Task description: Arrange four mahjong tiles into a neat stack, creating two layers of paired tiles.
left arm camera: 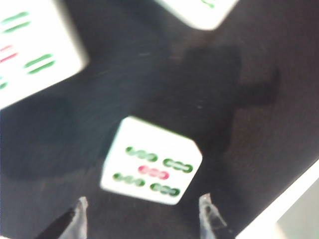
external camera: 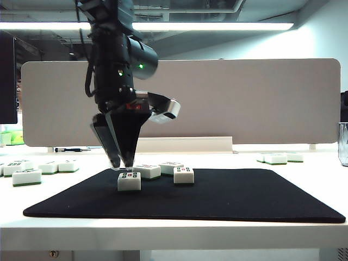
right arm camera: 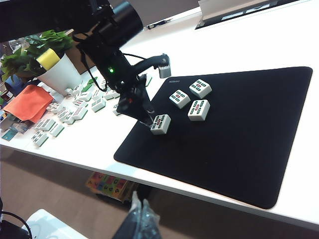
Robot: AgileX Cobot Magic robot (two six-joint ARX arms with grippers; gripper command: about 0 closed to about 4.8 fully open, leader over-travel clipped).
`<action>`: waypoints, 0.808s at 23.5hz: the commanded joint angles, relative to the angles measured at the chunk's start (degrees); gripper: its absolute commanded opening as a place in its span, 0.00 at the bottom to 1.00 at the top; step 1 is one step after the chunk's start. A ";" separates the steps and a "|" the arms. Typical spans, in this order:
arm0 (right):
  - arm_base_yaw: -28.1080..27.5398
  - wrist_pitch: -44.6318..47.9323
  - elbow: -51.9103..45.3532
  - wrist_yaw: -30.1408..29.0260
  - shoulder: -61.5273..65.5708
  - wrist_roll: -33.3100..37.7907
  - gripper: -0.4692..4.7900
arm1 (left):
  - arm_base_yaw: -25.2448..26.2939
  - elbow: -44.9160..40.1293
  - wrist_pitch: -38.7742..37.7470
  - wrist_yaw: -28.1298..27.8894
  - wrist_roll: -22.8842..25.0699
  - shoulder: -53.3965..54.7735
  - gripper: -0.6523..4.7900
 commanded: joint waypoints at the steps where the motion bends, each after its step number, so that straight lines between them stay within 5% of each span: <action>1: 0.02 0.52 0.15 0.07 -0.61 -0.17 0.09 | -0.81 0.15 0.79 -1.01 7.02 0.04 0.76; 9: 0.02 0.55 0.15 0.11 -0.61 -0.17 0.09 | -2.21 0.15 2.54 -1.92 18.25 0.61 0.76; 16: 0.02 0.55 0.15 0.09 -0.61 -0.17 0.09 | -3.23 0.15 2.16 -1.20 18.53 3.76 0.73; 19: 0.02 0.57 0.15 0.09 -0.61 -0.17 0.09 | -3.26 0.15 2.29 -1.38 18.49 4.20 0.50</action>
